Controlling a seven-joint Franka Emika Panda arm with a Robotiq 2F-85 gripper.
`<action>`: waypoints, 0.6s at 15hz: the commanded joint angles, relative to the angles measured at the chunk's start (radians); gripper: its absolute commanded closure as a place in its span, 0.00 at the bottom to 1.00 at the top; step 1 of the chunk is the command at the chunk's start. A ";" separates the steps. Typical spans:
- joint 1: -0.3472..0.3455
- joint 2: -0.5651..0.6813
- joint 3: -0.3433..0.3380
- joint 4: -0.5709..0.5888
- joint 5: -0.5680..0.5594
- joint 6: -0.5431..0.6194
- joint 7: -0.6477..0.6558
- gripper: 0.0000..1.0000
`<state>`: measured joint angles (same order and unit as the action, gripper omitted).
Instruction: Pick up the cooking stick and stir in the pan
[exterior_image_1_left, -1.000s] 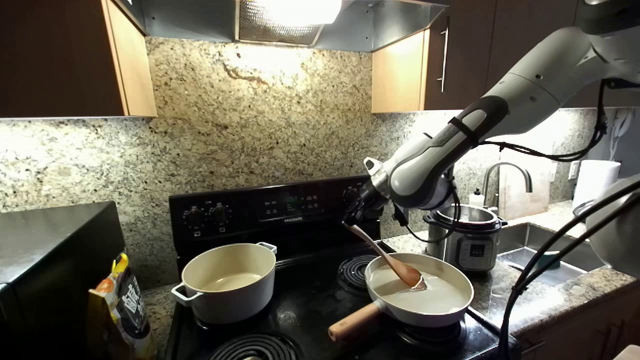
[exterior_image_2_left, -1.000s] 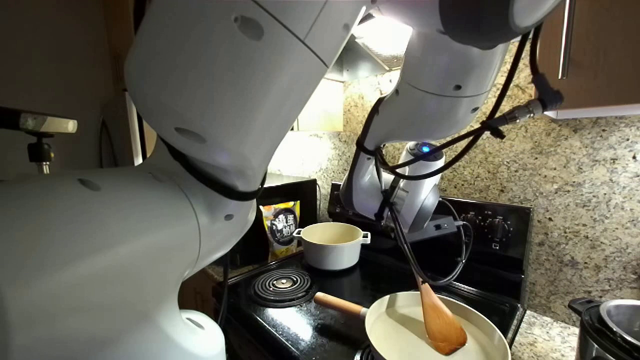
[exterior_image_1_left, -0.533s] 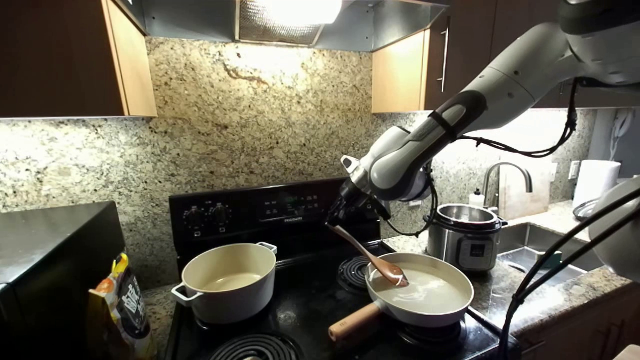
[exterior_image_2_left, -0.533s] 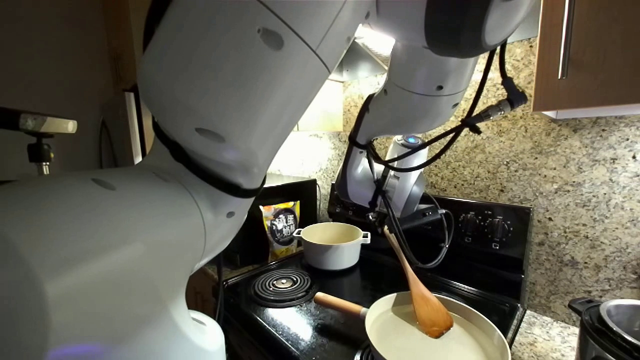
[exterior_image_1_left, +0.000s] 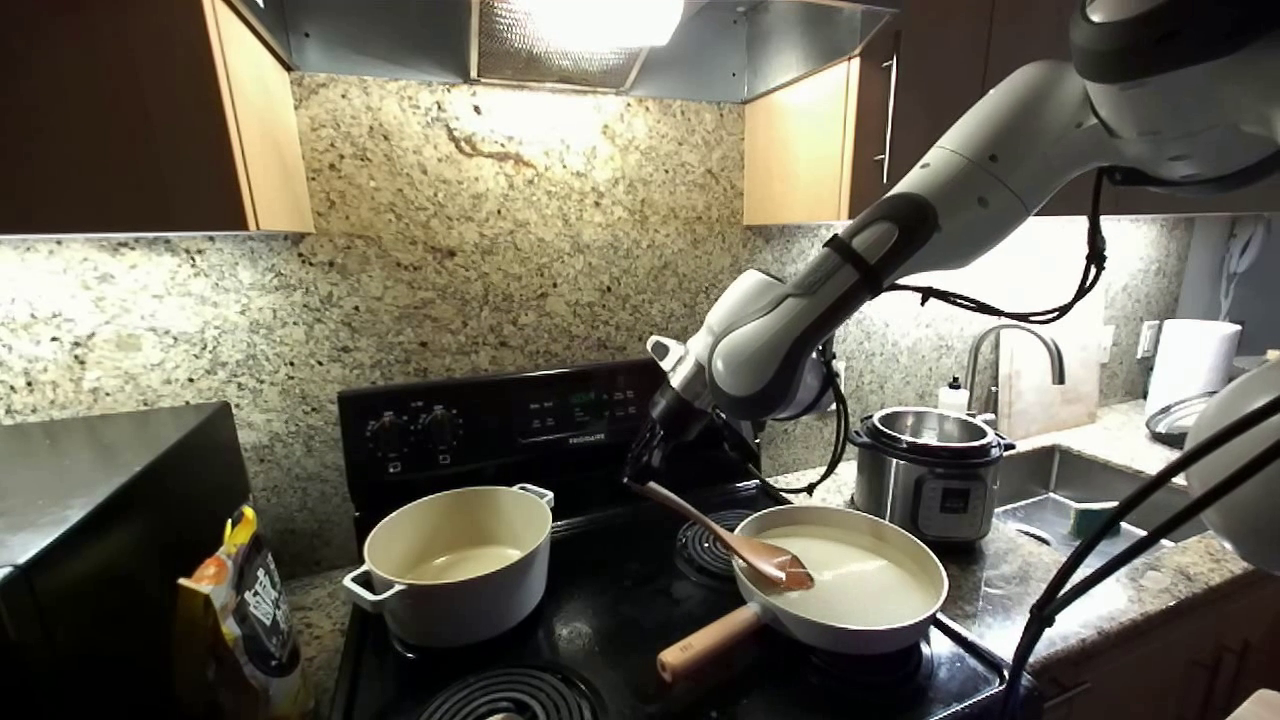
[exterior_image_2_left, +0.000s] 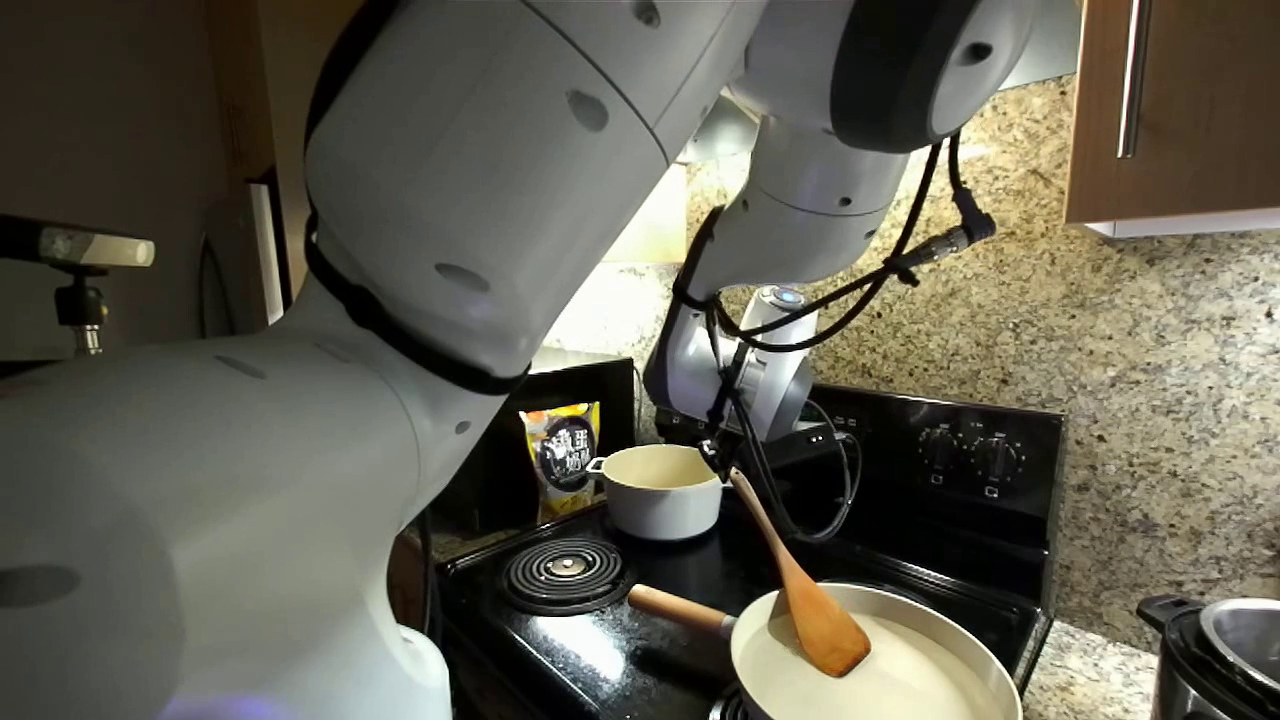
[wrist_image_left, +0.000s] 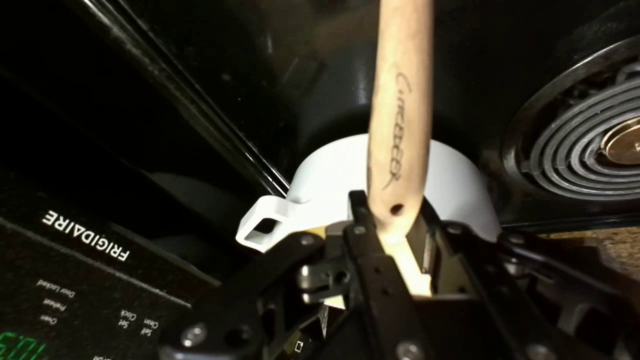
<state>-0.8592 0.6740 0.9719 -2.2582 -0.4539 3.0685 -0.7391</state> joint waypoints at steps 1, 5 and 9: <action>-0.043 -0.014 -0.002 -0.104 0.046 0.111 -0.009 0.90; -0.109 0.010 -0.003 -0.185 0.007 0.208 0.025 0.90; -0.218 0.045 0.022 -0.212 -0.014 0.179 0.035 0.90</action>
<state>-0.9834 0.6954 0.9559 -2.4336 -0.4428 3.2433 -0.7308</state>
